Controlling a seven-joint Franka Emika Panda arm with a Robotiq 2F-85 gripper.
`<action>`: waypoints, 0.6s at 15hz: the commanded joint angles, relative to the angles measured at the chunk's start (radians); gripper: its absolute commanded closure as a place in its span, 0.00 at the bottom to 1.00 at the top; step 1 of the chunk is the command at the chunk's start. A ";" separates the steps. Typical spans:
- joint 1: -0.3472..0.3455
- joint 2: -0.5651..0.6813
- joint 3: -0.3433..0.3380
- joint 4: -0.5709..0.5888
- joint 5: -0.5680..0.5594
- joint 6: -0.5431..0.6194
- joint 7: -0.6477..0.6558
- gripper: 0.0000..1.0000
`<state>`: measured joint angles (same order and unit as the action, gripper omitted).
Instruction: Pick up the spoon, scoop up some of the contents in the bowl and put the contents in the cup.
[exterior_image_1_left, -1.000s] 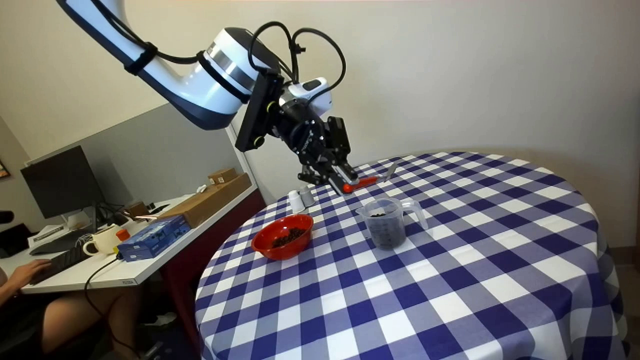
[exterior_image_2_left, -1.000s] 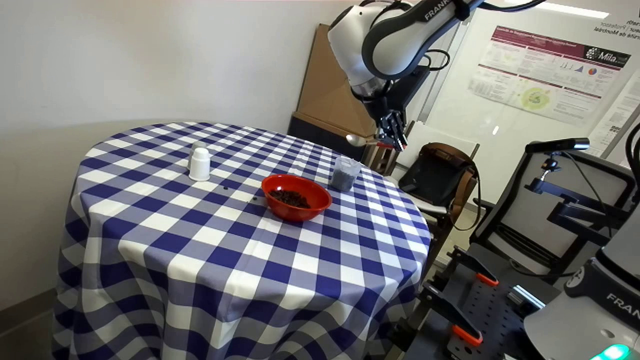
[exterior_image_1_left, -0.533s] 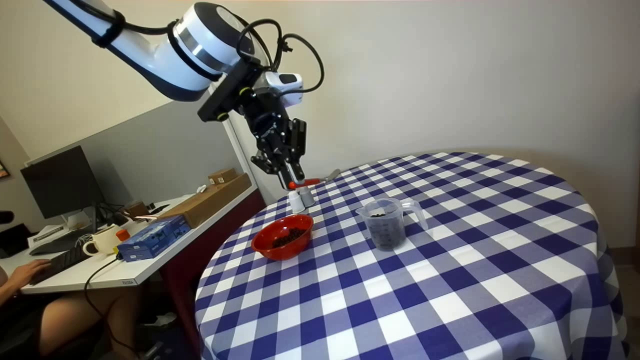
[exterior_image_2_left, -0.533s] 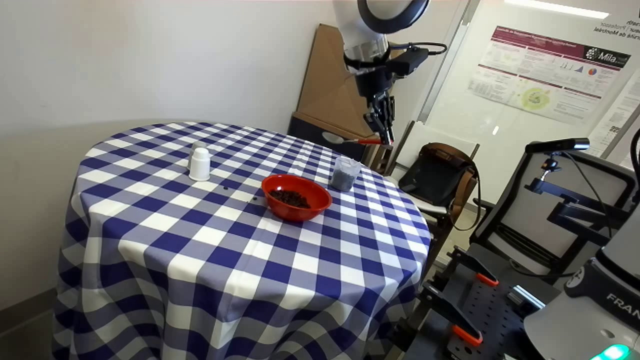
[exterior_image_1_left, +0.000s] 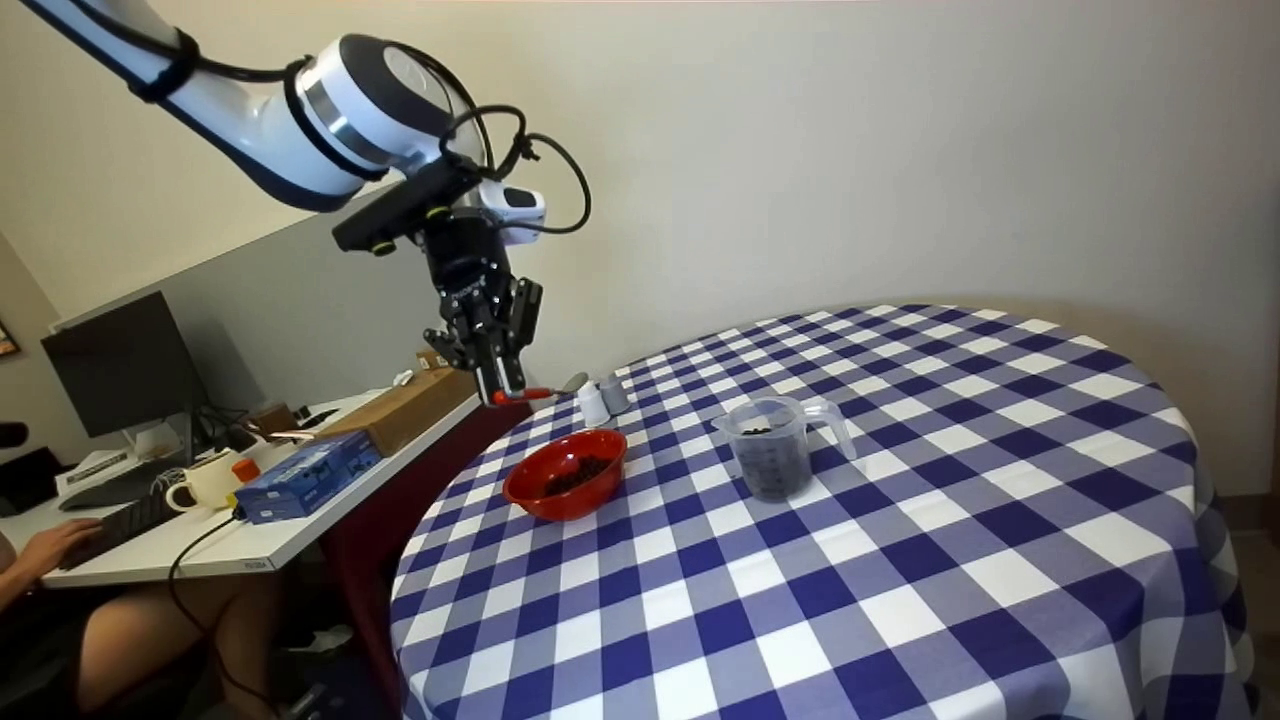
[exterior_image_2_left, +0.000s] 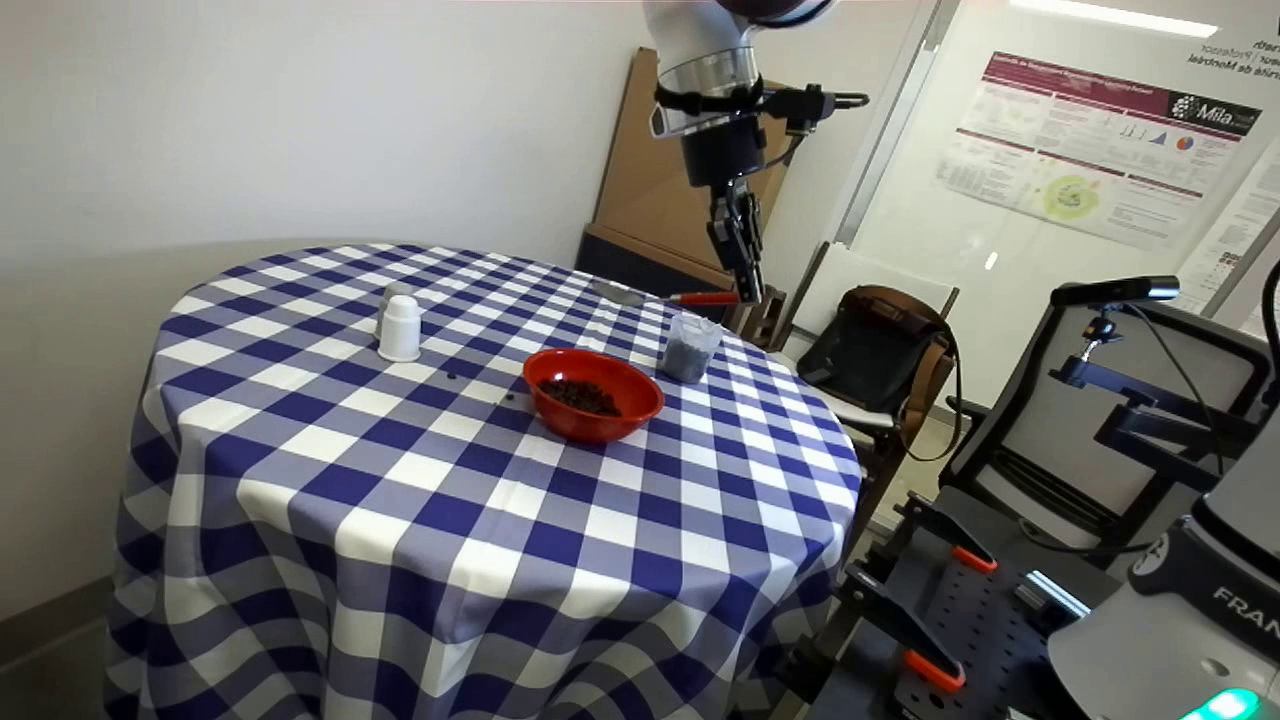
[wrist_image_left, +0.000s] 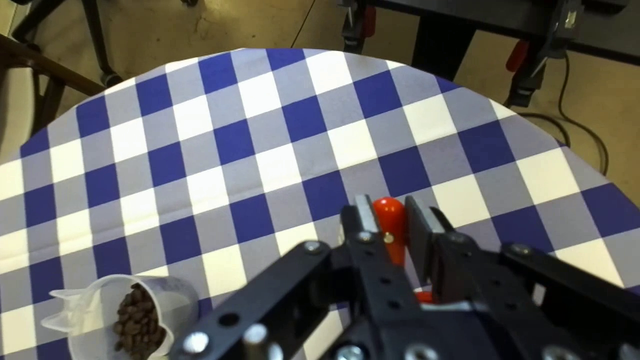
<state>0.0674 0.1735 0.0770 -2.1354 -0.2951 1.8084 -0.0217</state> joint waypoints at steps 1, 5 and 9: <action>0.009 0.052 0.007 0.005 0.029 -0.009 -0.039 0.94; -0.009 0.084 -0.009 0.030 0.050 0.013 -0.018 0.93; -0.042 0.107 -0.043 0.058 0.081 0.037 -0.004 0.93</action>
<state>0.0463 0.2610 0.0568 -2.1104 -0.2534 1.8338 -0.0274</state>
